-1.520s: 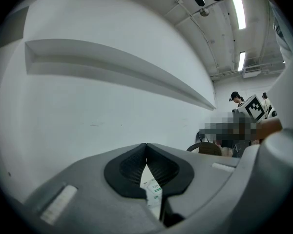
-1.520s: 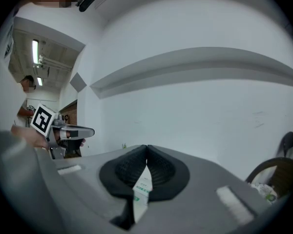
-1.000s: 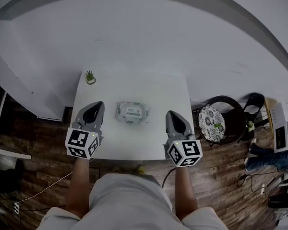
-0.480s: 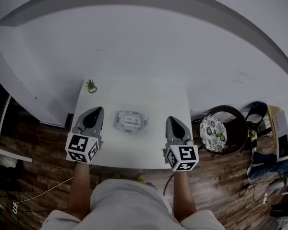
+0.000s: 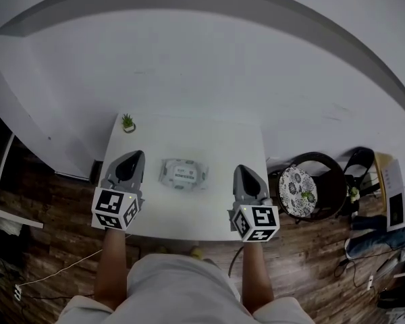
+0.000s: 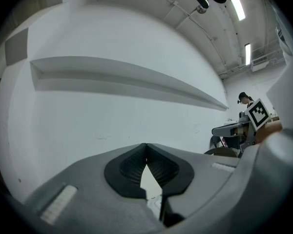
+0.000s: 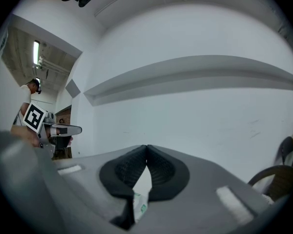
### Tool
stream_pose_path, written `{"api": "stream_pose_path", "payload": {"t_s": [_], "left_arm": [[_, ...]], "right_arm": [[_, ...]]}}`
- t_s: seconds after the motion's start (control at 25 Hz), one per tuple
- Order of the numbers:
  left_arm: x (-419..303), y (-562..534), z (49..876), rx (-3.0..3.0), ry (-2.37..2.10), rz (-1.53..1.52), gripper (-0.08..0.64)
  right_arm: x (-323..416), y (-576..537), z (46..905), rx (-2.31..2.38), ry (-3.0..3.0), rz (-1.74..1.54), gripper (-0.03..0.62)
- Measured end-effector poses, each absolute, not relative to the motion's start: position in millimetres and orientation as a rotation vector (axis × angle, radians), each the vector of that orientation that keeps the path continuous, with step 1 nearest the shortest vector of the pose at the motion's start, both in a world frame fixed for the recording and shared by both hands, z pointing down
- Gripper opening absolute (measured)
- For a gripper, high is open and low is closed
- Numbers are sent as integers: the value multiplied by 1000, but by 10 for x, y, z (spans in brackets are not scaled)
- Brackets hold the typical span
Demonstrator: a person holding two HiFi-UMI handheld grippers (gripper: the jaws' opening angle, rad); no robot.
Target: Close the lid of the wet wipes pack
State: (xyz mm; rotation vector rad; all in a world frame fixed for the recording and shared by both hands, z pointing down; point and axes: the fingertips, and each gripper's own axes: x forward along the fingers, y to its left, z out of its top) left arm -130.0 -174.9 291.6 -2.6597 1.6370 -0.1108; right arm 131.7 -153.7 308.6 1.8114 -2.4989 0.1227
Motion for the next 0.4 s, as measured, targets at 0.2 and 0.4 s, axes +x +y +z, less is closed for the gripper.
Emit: {"api": "stream_pose_path", "payload": {"t_s": [0.2,0.4], "left_arm": [[-1373,-1776,2906,-2640,1672,-101,3],[-1396,-1773,2908,-2630,1677,-128,3]], "right_arm": [[1296,-1552,3072,1808,-2499,113,3],[1258,-1544,3072,1797,-2508,115,3]]}}
